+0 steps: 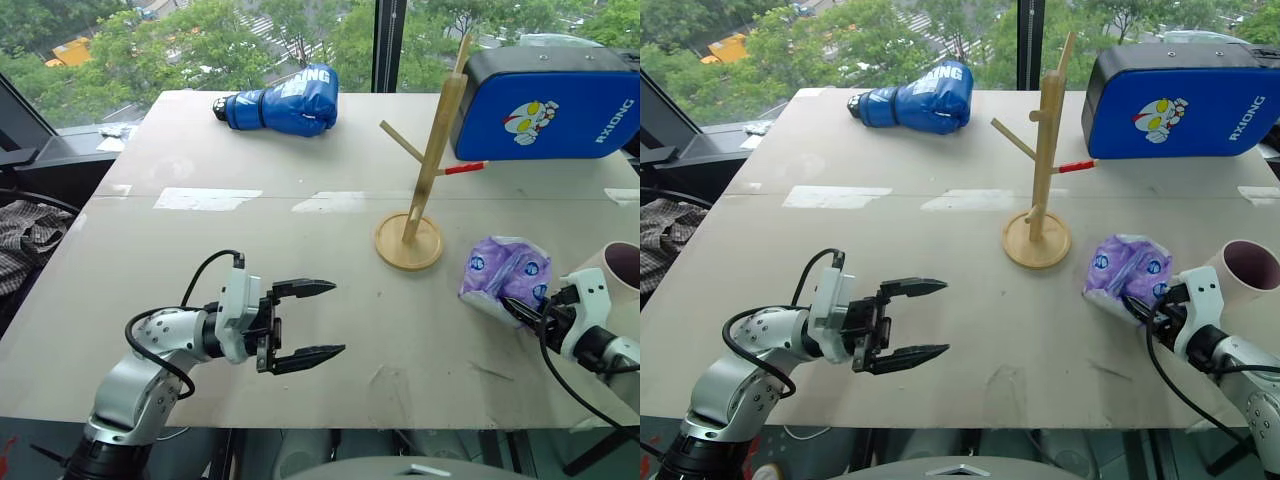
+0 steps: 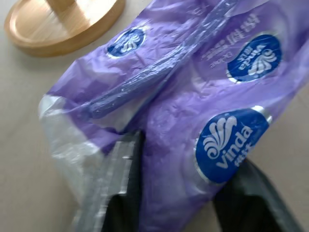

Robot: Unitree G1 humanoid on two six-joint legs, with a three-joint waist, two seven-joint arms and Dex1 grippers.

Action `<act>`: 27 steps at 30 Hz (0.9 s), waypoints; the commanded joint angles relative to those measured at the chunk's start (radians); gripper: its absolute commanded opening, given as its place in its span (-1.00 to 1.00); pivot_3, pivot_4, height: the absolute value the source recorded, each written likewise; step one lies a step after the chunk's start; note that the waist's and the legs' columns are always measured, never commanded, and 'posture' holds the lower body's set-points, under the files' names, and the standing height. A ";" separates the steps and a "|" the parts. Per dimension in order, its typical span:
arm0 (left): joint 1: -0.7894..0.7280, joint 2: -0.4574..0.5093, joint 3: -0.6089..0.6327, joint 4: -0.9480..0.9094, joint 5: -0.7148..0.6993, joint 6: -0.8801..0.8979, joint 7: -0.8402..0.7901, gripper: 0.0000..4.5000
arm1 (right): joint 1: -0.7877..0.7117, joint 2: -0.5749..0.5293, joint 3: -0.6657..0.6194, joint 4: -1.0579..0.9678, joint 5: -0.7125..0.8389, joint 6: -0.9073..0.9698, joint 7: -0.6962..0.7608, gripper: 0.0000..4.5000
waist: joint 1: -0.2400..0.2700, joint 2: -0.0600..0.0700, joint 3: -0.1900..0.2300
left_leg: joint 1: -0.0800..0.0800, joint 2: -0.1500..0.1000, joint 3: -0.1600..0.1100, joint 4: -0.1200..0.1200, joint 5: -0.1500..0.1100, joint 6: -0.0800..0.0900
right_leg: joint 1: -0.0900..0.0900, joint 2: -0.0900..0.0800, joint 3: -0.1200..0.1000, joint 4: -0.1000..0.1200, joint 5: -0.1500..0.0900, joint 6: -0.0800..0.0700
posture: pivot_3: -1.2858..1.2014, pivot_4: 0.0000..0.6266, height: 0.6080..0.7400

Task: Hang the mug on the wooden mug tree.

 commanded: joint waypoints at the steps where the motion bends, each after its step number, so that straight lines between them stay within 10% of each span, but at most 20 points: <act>1: 0.008 -0.011 -0.012 -0.051 0.007 -0.007 0.023 1.00 | 0.065 -0.001 -0.024 -0.037 -0.026 -0.049 0.057 -0.92 | 0.003 0.000 0.000 | 0.000 0.000 0.000 0.000 0.000 0.000 | 0.000 0.000 0.000 0.000 0.000 0.000 | 0.03 -0.52 1.00; 7: 0.017 -0.031 -0.054 -0.089 0.033 -0.014 0.050 1.00 | 0.134 0.049 -0.211 -0.155 0.254 -0.164 0.323 -0.99 | 0.009 0.001 0.001 | -0.001 0.000 0.000 0.000 0.000 0.000 | 0.000 0.000 0.000 0.000 0.000 0.000 | 0.03 -0.52 1.00; 17: -0.097 -0.070 -0.081 -0.057 -0.007 0.013 0.066 1.00 | -0.011 -0.015 -0.651 -0.065 0.762 -0.120 -0.031 -0.99 | 0.013 0.001 0.001 | 0.000 0.000 -0.001 0.001 0.000 0.000 | 0.001 0.000 -0.001 0.000 0.000 0.000 | 0.03 -0.52 1.00; 27: -0.175 -0.097 -0.084 -0.022 -0.013 0.022 0.072 1.00 | -0.057 -0.138 -0.689 0.391 0.354 -0.103 -0.383 -0.99 | 0.019 0.002 0.001 | 0.000 0.000 0.004 0.001 0.001 -0.002 | 0.000 0.002 0.003 0.000 0.000 0.000 | 0.03 -0.52 1.00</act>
